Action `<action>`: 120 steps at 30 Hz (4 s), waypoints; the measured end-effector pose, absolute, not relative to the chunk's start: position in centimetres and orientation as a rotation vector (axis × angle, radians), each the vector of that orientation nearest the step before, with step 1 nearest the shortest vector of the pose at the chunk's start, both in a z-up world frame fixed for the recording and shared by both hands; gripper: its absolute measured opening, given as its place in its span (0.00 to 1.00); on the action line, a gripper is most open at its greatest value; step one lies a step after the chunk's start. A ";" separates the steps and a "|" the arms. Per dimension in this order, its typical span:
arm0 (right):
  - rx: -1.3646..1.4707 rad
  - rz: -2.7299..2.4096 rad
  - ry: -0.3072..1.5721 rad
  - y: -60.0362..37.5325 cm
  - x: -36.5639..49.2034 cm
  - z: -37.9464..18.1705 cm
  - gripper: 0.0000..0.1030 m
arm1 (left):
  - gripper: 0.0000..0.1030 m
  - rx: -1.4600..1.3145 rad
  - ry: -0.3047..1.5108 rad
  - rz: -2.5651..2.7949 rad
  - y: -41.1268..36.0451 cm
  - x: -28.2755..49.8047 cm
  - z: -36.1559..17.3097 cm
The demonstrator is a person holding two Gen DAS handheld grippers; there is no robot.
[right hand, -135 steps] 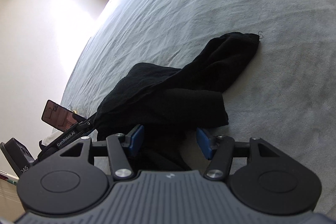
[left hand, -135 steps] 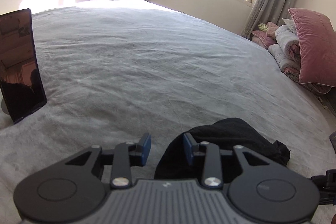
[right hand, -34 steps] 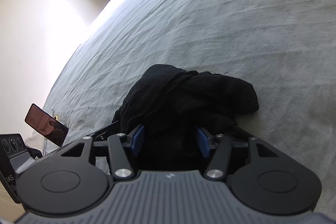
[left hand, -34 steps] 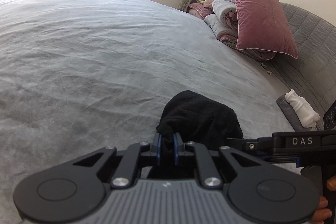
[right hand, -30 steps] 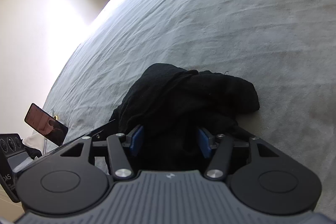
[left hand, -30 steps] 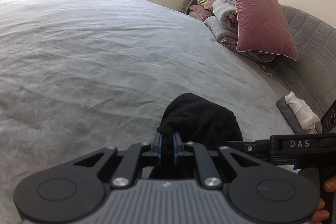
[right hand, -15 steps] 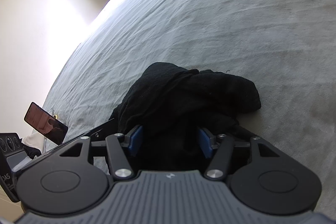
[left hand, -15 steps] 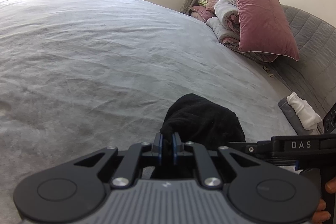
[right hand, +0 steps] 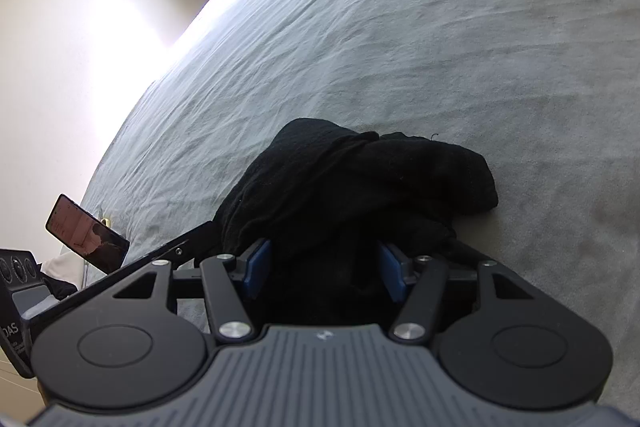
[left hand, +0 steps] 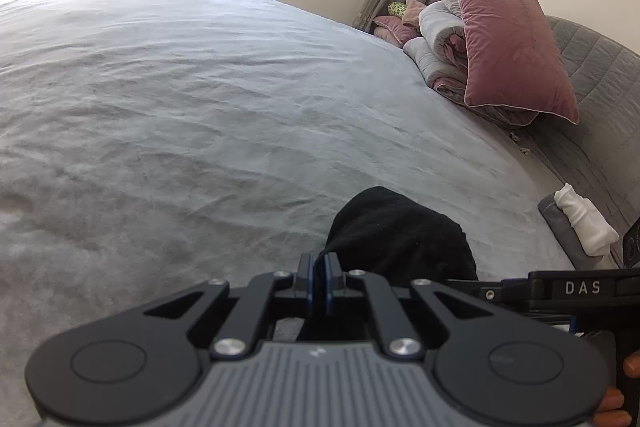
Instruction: Fold clothes
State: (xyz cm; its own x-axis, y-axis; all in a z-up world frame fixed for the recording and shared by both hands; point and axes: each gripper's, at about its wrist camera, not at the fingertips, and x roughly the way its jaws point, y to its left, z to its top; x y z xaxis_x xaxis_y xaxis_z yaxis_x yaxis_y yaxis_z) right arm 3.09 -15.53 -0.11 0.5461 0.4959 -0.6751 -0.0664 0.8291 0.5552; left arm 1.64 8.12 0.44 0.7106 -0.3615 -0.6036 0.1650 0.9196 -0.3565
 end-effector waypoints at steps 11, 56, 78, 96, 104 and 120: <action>0.493 0.359 0.930 -15.3 3.0 0.2 0.60 | 0.03 -0.310 0.714 -0.228 8.9 1.6 0.6; 0.346 0.438 0.935 -12.4 1.3 0.3 0.60 | 0.34 -0.241 0.717 -0.408 2.8 3.3 0.7; 0.281 0.197 0.693 -16.3 1.4 3.4 0.06 | 0.11 -0.412 0.602 -0.215 10.2 0.1 1.9; 0.290 0.115 0.703 -18.2 2.6 2.8 0.06 | 0.15 -0.447 0.716 -0.175 12.8 0.4 0.7; 0.288 0.121 0.705 -18.0 2.5 2.8 0.07 | 0.39 -0.369 0.834 -0.147 10.7 1.9 -0.6; 0.294 0.090 0.623 -19.6 1.7 4.9 0.07 | 0.05 -0.354 0.874 -0.404 9.4 -2.8 2.0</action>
